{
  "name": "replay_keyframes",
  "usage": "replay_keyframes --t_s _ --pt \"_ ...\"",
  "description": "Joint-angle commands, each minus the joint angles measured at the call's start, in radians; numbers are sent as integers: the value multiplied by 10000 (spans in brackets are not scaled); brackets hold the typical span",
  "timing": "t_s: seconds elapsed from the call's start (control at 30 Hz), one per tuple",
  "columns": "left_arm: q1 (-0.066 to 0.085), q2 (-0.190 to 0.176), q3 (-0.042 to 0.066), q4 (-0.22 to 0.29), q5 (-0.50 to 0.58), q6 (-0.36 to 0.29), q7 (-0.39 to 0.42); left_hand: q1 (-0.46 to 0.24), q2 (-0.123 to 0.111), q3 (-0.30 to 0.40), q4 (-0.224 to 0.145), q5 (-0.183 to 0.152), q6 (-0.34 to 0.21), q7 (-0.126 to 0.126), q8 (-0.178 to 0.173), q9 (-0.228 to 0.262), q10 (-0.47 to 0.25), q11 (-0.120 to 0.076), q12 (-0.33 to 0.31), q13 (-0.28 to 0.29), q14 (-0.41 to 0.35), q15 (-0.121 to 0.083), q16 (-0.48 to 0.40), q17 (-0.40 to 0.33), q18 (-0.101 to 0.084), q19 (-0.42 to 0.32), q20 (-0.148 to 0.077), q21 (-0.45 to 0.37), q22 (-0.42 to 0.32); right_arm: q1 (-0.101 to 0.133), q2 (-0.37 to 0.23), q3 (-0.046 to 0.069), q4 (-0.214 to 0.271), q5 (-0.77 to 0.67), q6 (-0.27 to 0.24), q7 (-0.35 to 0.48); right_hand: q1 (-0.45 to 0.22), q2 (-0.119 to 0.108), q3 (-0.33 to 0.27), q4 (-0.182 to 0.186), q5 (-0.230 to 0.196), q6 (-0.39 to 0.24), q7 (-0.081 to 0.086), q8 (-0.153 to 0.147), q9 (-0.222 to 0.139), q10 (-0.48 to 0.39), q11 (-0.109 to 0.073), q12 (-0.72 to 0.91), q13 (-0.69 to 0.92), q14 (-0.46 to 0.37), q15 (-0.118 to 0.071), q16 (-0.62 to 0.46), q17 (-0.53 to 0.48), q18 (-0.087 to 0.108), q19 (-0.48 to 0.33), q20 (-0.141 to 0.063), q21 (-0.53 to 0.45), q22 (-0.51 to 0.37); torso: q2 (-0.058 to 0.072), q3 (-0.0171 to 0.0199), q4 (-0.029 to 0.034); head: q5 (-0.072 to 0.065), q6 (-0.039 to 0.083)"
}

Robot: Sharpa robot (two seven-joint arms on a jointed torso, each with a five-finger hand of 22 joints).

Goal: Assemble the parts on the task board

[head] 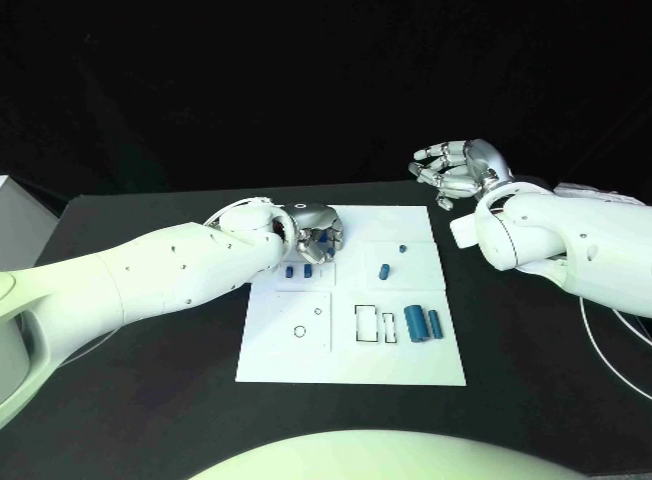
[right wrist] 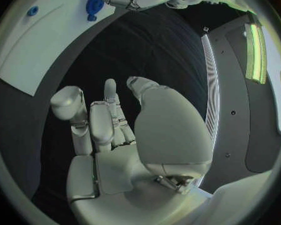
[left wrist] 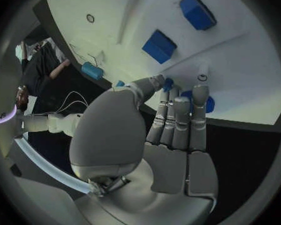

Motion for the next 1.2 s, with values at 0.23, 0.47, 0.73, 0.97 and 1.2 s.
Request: replay_keyframes --t_s 0.23,0.47,0.73,0.97,1.2 --pt "-11 29 0 4 -95 246 -66 69 229 165 -75 -36 284 47 -38 -38 248 -31 -37 -64 366 -23 336 366 -159 337 4 377 382 -3 23 3 14 -108 125 140 -80 -29 64 -3 -6 16 61 41 16 68 -4 -55 -46 -81 -17 -53 -8 199 -60 19 -40 2 -11 -5 15 -2 -29" --pt "-12 39 0 10 -128 240 -60 150 513 274 -298 -52 929 -54 -25 44 1326 -376 -56 -155 1341 -320 972 1464 -310 948 -208 1022 1173 -3 36 3 9 -108 133 144 -95 -23 70 -1 -8 20 62 46 17 80 -3 -73 -73 -85 -17 -66 -23 202 -63 19 -58 -8 -16 -8 13 -8 -38" --pt "-13 41 1 -1 -152 -52 -74 202 632 397 -506 -47 1142 -80 -185 70 1720 -420 -335 -239 1790 -395 1207 1997 -418 1345 -303 1407 1652 -3 41 3 6 -108 137 151 -107 -17 75 2 -7 22 62 51 17 90 -2 -84 -92 -80 -17 -57 -7 200 -59 19 -54 -4 -12 -7 10 6 -32" --pt "-24 7 3 45 -48 -448 50 208 645 596 -688 -6 1150 -37 -430 47 1906 -372 -744 -334 1881 -366 1224 1997 -429 1401 -316 1525 1759 -3 41 3 7 -108 137 159 -107 -17 75 2 -7 22 62 51 17 90 -2 -84 -92 -80 -17 -57 -7 200 -59 19 -54 -4 -5 -4 3 15 -9" --pt "-38 -214 59 320 221 -924 295 182 637 648 -751 8 1226 -28 -494 56 2038 -364 -889 -353 1965 -358 1268 2109 -468 1536 -310 1658 1938 -3 35 3 8 -108 132 169 -107 -17 75 2 -7 22 62 51 17 90 -2 -84 -92 -80 -17 -57 -7 200 -59 19 -54 -4 -12 -7 8 -12 -7"
